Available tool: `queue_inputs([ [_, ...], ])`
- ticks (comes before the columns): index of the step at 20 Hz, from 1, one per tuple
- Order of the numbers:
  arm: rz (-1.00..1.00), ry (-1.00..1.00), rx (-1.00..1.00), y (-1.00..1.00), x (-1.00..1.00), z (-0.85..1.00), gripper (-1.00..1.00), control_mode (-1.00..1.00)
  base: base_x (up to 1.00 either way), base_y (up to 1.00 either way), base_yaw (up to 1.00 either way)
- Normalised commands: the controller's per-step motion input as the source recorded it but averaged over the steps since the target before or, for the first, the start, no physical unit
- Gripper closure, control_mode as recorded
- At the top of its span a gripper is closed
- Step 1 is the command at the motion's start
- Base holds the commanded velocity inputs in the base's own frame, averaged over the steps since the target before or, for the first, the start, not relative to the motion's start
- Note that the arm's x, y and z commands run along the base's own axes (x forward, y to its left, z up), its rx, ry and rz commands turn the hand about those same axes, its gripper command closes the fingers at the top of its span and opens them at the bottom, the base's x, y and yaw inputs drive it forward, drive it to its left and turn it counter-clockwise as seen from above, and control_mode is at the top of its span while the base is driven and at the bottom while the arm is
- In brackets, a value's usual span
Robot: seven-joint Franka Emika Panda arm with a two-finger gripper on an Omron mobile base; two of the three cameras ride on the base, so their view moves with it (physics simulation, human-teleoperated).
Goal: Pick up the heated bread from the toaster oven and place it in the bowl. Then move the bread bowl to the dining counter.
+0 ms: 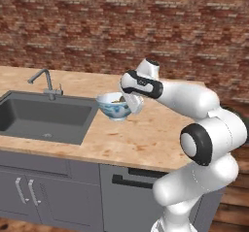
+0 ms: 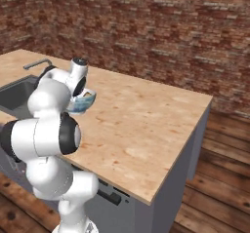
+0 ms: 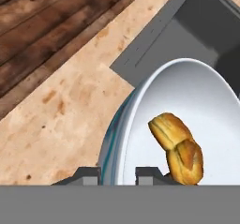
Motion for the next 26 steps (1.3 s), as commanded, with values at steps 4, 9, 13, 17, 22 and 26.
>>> queue_inputs([
  [4,0.08,-0.18,-0.14,0.00,0.57,-0.73,1.00,-1.00,0.00,0.00,0.00],
  [9,0.03,-0.19,-0.01,-0.17,0.55,-0.74,1.00,-1.00,0.00,0.00,0.00],
  [13,0.00,-0.17,0.00,-0.34,0.20,-0.87,1.00,-1.00,0.00,0.00,0.00],
  [17,0.00,-0.02,-0.02,-0.06,0.14,-0.68,1.00,-1.00,0.00,0.00,0.00],
  [22,0.00,0.00,-0.02,-0.02,0.09,-0.40,1.00,-1.00,0.00,0.00,0.00],
  [26,-0.01,0.11,0.00,0.00,0.11,0.01,-1.00,-1.00,0.00,0.00,0.00],
])
